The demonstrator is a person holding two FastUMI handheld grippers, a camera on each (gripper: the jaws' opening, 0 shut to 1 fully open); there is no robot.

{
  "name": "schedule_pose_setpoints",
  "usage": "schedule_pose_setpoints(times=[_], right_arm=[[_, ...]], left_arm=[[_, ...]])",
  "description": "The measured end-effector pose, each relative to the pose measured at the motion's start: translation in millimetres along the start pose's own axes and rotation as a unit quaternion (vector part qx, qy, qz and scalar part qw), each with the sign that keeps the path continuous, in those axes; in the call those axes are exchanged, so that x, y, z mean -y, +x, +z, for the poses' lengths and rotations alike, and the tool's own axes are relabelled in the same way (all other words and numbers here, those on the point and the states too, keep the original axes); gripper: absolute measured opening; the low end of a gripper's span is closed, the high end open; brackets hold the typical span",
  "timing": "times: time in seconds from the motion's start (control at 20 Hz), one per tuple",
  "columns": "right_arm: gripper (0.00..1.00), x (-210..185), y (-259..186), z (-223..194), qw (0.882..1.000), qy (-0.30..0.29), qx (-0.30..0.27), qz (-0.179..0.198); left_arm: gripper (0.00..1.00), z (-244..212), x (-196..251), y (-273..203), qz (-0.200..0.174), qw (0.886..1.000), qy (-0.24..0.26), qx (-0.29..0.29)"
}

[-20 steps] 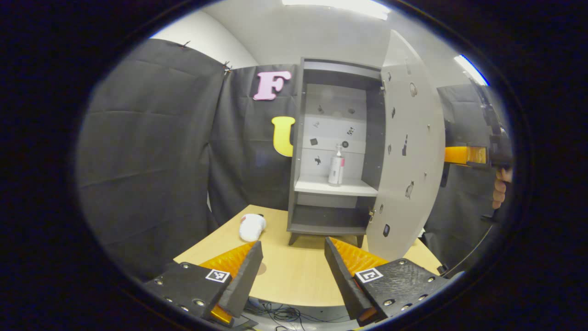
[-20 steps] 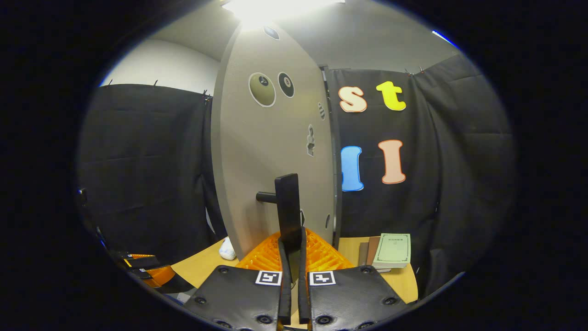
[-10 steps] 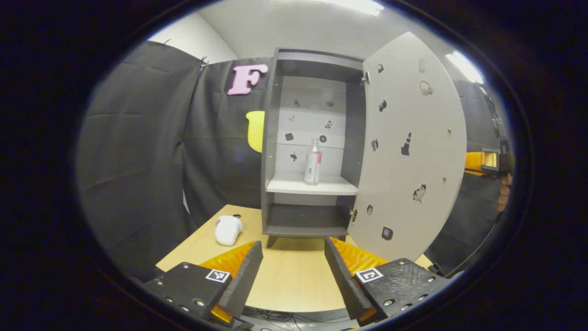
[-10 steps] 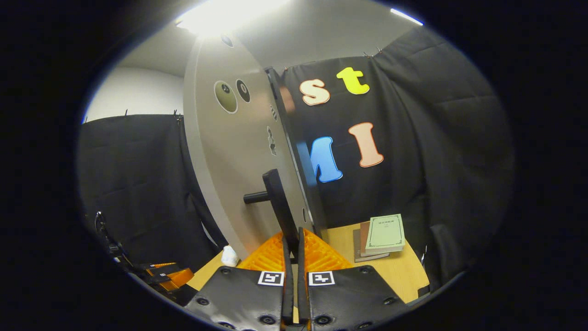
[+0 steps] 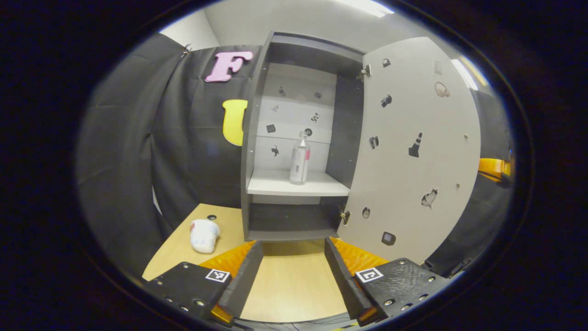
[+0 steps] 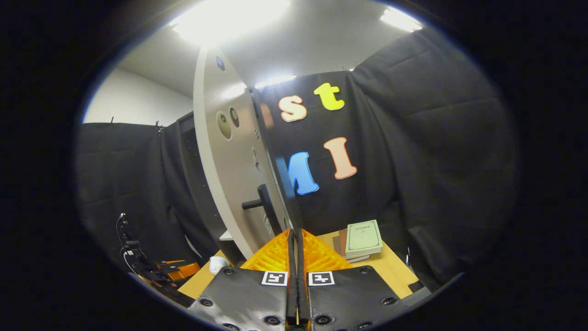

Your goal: Open the cabinet door with the right hand, grasp the bottle in the cabinet with the left hand and place it on the coaster, then close the cabinet door with the right hand.

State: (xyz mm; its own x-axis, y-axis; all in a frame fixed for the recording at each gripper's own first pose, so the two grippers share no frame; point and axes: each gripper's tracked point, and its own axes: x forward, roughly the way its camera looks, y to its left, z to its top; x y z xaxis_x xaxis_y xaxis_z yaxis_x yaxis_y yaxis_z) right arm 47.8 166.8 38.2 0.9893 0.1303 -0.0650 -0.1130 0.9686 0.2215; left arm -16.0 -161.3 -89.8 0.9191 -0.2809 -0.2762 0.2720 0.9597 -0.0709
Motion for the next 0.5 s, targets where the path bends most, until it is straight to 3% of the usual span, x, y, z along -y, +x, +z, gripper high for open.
schedule_pose_setpoints(times=[0.15, 0.35, 0.5], right_arm=[[0.02, 20, -12, 12, 0.998, 0.006, 0.026, -0.065], [0.02, 33, -20, 32, 0.988, -0.033, 0.053, -0.141], [0.0, 28, -20, 39, 0.983, -0.047, 0.063, -0.169]], left_arm=[[0.82, 11, -10, 20, -0.027, 1.0, 0.003, 0.009], [0.82, 36, -22, 34, -0.071, 0.997, 0.016, 0.035], [0.82, 56, -33, 40, -0.091, 0.994, 0.037, 0.052]])
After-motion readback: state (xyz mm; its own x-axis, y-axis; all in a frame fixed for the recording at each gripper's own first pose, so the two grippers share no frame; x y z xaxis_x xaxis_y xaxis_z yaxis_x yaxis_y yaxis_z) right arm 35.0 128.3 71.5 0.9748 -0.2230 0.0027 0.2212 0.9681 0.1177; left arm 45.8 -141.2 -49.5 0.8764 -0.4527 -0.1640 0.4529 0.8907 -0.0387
